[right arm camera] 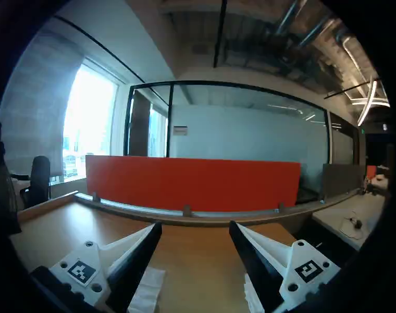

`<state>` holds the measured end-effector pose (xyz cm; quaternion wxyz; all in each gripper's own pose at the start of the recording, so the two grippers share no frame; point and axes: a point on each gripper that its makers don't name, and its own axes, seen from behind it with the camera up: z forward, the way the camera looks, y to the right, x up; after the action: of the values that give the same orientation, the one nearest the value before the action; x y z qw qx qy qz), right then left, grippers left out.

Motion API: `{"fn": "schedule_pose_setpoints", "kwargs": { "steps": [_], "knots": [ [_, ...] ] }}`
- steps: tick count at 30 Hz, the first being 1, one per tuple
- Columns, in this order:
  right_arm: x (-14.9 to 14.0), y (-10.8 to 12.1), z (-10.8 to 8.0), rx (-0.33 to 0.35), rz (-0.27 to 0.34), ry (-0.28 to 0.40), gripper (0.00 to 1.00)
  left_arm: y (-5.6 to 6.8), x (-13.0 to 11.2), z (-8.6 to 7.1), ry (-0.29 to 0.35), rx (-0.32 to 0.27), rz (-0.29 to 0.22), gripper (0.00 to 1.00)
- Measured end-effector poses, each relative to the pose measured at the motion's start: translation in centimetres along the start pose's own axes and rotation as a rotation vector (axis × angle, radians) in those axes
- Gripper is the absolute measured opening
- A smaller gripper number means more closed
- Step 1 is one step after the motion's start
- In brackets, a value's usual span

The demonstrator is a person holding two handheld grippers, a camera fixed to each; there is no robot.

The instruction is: Fold towel

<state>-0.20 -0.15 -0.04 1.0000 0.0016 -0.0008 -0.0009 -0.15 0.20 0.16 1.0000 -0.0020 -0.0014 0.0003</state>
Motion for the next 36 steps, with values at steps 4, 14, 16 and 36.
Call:
{"fn": "schedule_pose_setpoints", "kwargs": {
  "steps": [4, 14, 16, 36],
  "knots": [
    [-1.4, -1.3, -0.3, 0.038, -0.018, -0.019, 1.00, 1.4, -1.1, 1.0, -0.027, -0.038, 0.012, 0.98],
    [-3.8, -4.2, -0.5, 0.185, -0.085, -0.118, 1.00, 3.9, -2.6, 1.4, -0.089, -0.154, 0.060, 0.98],
    [-4.0, -4.6, -0.6, 0.207, -0.100, -0.130, 1.00, 4.1, -2.9, 1.4, -0.100, -0.167, 0.070, 0.98],
    [-8.6, -10.1, -2.5, 0.461, -0.203, -0.318, 1.00, 8.2, -8.2, 0.7, -0.264, -0.369, 0.111, 0.98]
  ]
}}
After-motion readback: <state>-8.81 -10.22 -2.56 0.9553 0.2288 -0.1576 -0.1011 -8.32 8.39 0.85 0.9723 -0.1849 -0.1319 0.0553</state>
